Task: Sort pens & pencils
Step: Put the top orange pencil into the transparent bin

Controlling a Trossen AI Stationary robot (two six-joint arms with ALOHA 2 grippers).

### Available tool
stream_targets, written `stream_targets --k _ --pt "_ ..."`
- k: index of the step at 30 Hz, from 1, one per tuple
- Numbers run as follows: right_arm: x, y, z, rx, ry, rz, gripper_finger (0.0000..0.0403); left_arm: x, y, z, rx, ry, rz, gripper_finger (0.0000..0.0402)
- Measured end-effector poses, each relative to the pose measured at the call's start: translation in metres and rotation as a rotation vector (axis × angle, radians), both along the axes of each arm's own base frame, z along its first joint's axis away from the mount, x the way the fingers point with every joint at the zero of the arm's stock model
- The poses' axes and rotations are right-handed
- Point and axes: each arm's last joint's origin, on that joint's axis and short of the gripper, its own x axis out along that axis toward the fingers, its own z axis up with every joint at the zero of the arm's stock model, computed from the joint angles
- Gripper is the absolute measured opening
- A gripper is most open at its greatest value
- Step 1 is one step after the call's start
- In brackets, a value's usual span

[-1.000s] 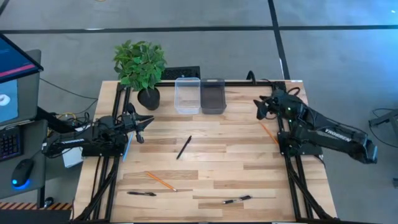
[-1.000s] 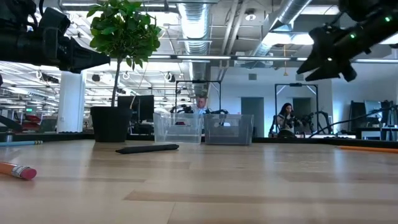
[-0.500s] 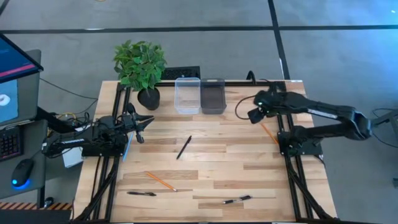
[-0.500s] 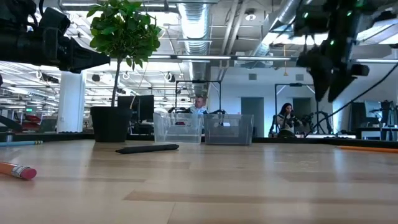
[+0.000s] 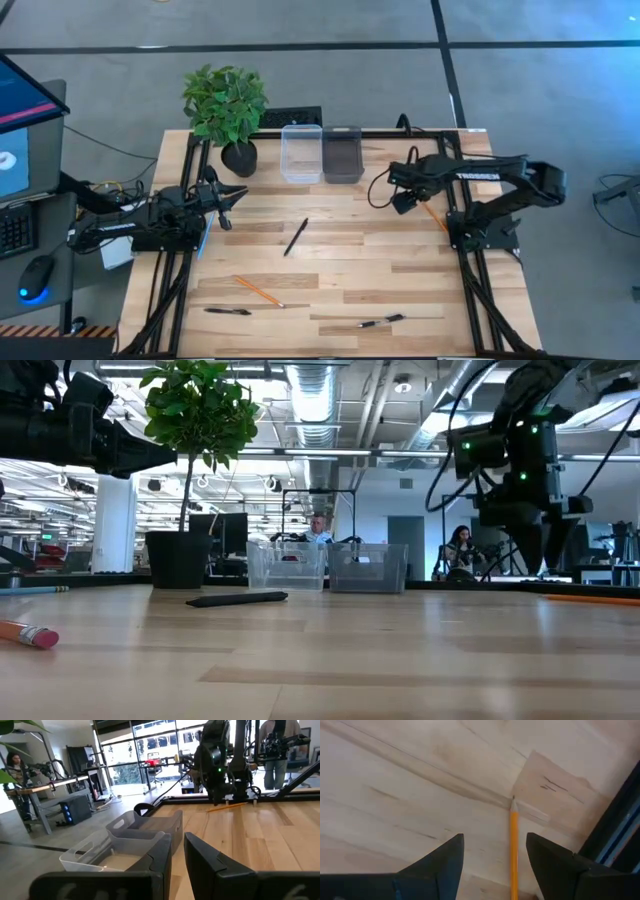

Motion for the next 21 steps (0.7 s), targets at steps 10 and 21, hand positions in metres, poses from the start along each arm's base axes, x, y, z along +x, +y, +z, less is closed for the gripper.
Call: stream_targets --k 10,21 --pt "-0.007 -0.01 -0.036 0.003 0.011 -0.037 0.024 0.0 0.0 0.0 -0.001 0.0 0.0 0.0043" --pt "-0.013 -0.016 -0.04 0.022 -0.006 -0.044 0.0223 0.0 0.0 0.0 -0.001 0.001 0.0 0.0043"
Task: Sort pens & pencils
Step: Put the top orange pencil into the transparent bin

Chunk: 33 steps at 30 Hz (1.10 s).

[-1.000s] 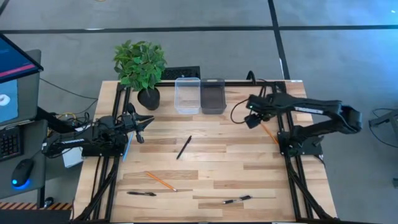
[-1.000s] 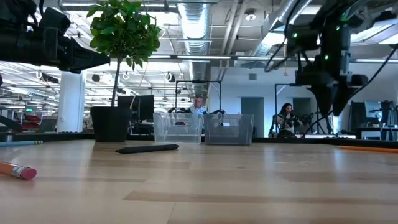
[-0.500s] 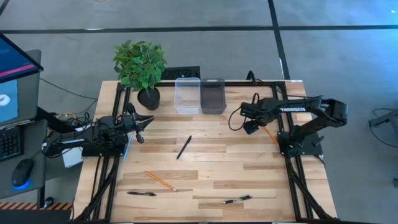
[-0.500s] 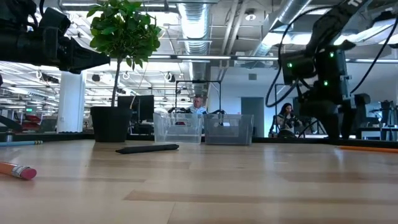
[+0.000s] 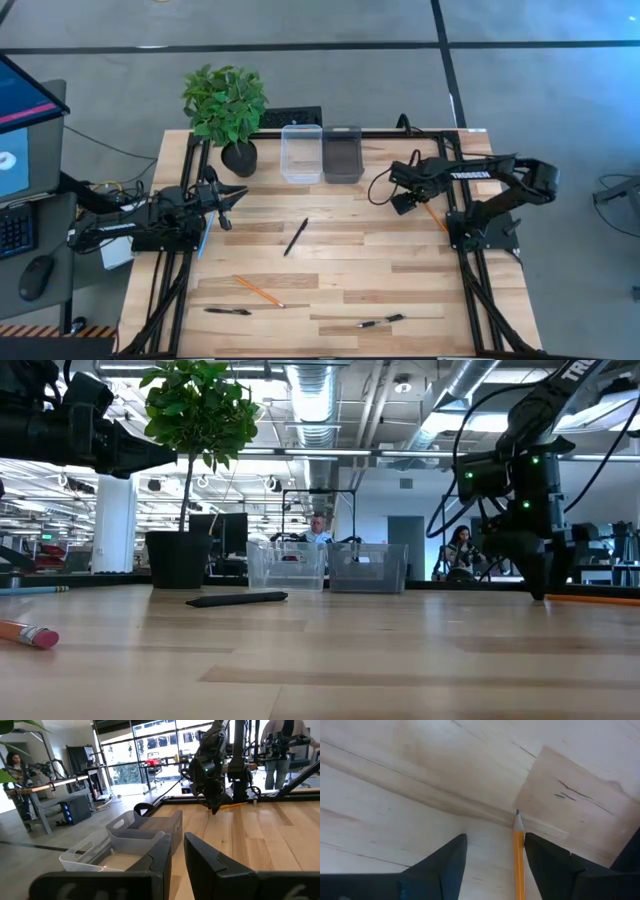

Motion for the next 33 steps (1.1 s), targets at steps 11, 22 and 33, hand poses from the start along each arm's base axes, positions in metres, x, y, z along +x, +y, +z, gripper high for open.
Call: stream_targets --k 11,22,33 --pt "0.0007 -0.0027 -0.0011 0.062 -0.05 0.023 0.015 0.0 0.0 0.0 -0.023 -0.008 0.0 0.0043" --pt "0.0019 -0.0028 -0.0015 0.075 -0.068 0.041 0.0096 0.0 0.0 0.0 -0.025 -0.009 -0.001 0.0043" --pt "0.0077 -0.0016 -0.0084 0.093 -0.038 0.06 0.004 0.0 0.0 -0.0001 -0.025 -0.009 -0.001 0.0043"
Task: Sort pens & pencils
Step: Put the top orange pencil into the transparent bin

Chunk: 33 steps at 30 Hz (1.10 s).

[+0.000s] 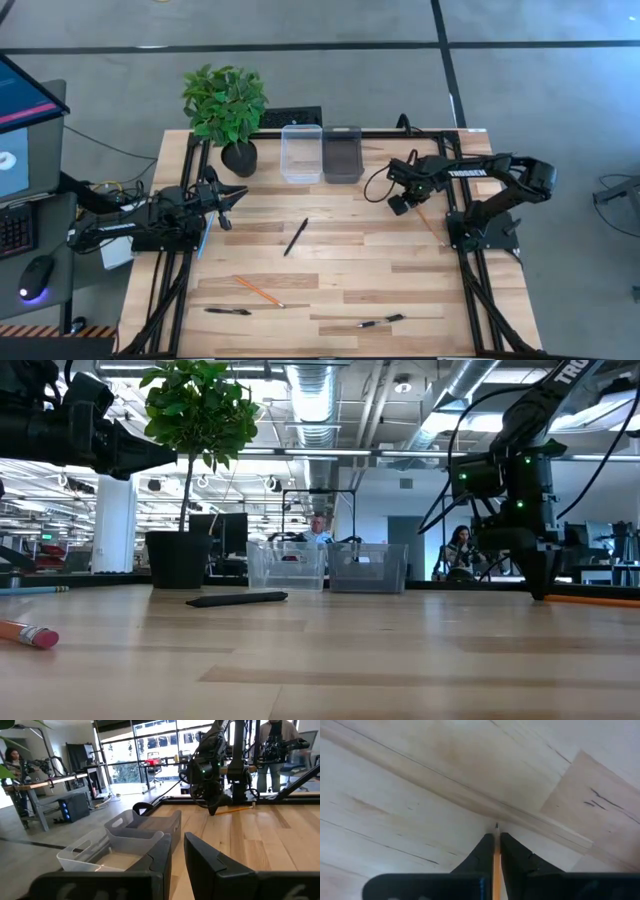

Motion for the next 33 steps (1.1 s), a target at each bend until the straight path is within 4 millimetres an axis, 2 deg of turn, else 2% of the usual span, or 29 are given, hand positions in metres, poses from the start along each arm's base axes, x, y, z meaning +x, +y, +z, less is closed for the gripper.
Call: stream_targets --k 18,21,28,33 --pt "0.021 0.011 0.008 -0.018 -0.067 0.057 0.004 0.0 0.0 0.0 0.0 0.0 0.0 0.0043" --pt "0.027 0.01 0.009 -0.009 -0.132 0.056 0.004 0.0 0.0 0.0 0.0 0.0 0.0 0.0043" --pt "0.053 0.009 0.014 0.027 -0.425 0.132 0.0035 0.0 0.0 0.0 0.0 0.0 0.0 0.0043" --pt "0.065 0.01 0.0 0.06 -0.445 0.181 0.0015 0.0 0.0 -0.001 -0.001 0.006 0.0 0.0043"
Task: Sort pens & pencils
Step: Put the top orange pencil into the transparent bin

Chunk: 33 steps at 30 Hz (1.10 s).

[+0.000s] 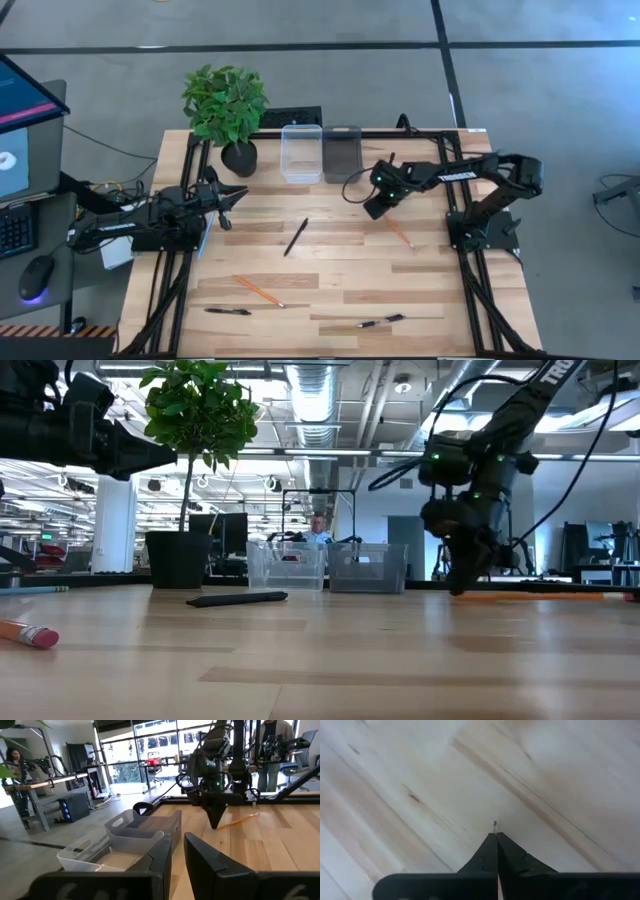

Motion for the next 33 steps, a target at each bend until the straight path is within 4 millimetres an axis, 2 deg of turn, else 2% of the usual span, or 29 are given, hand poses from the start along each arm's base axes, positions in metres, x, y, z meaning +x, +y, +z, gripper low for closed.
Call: stream_targets --k 3,8,16,23,33 --pt "0.013 0.001 -0.01 0.037 -0.06 0.036 0.0014 0.0 0.0 0.0 -0.001 0.005 0.0 0.0043" --pt "0.023 0.004 -0.019 0.067 -0.119 0.074 0.0039 0.001 0.0 -0.001 -0.002 0.01 0.001 0.0043" --pt "0.025 0.006 -0.018 0.03 -0.127 0.092 0.0016 0.001 0.0 -0.001 -0.008 0.005 -0.001 0.0043" --pt "0.025 0.005 -0.017 0.019 -0.123 0.097 0.0028 0.001 -0.002 0.0 -0.036 -0.024 -0.071 0.0043" --pt "0.025 0.005 -0.017 0.02 -0.121 0.095 0.0022 0.003 -0.003 0.0 -0.1 -0.037 -0.119 0.0043"
